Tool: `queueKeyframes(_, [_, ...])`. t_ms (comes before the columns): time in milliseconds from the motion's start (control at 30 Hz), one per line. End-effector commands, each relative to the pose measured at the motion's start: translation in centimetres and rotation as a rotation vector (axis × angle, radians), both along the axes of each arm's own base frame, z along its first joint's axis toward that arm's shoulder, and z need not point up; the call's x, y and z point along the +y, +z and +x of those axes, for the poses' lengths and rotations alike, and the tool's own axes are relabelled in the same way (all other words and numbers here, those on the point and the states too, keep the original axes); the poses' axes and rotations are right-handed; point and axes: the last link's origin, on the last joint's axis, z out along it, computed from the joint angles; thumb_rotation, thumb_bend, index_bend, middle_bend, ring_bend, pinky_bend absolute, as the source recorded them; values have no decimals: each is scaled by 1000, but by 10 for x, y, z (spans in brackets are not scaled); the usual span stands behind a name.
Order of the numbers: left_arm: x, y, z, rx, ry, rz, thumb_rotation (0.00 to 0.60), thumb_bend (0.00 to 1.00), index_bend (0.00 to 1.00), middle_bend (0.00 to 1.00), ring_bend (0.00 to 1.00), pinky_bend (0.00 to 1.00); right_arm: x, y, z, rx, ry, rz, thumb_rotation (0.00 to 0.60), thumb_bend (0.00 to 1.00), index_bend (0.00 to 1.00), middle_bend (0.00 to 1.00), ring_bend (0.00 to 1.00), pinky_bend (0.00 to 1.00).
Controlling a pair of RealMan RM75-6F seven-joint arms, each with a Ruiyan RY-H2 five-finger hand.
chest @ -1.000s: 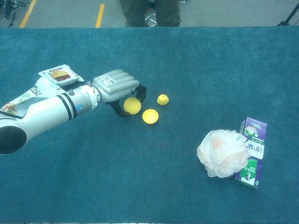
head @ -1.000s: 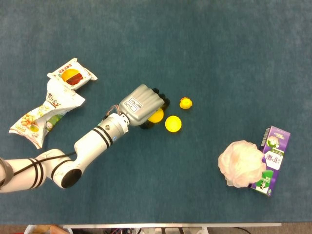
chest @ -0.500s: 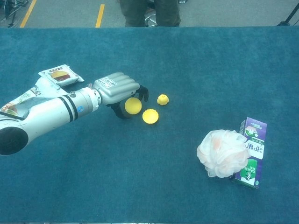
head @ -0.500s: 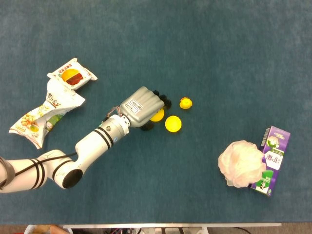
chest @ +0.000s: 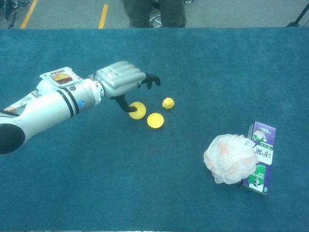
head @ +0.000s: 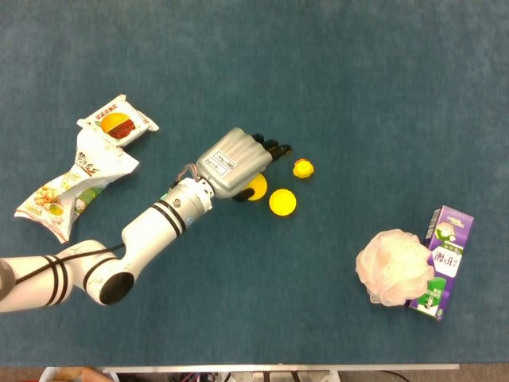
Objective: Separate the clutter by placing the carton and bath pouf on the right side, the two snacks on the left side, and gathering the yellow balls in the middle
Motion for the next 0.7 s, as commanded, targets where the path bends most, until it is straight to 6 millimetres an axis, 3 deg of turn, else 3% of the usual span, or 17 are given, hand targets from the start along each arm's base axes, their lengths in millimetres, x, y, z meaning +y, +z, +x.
queueKeyframes(33, [2, 12, 2, -6, 0, 32, 600, 200, 205, 303, 359, 617, 0, 0, 0, 3, -2, 1, 600, 0, 109, 255, 222, 306])
queueKeyframes(433, [-15, 70, -10, 10, -24, 188, 600, 200, 272, 303, 353, 617, 6, 0, 0, 20, -4, 9, 600, 0, 109, 255, 222, 306])
queueKeyframes(700, [-42, 141, -50, 46, -9, 443, 600, 200, 295, 305, 345, 613, 21, -3, 5, 97, 8, 43, 600, 0, 133, 255, 222, 306])
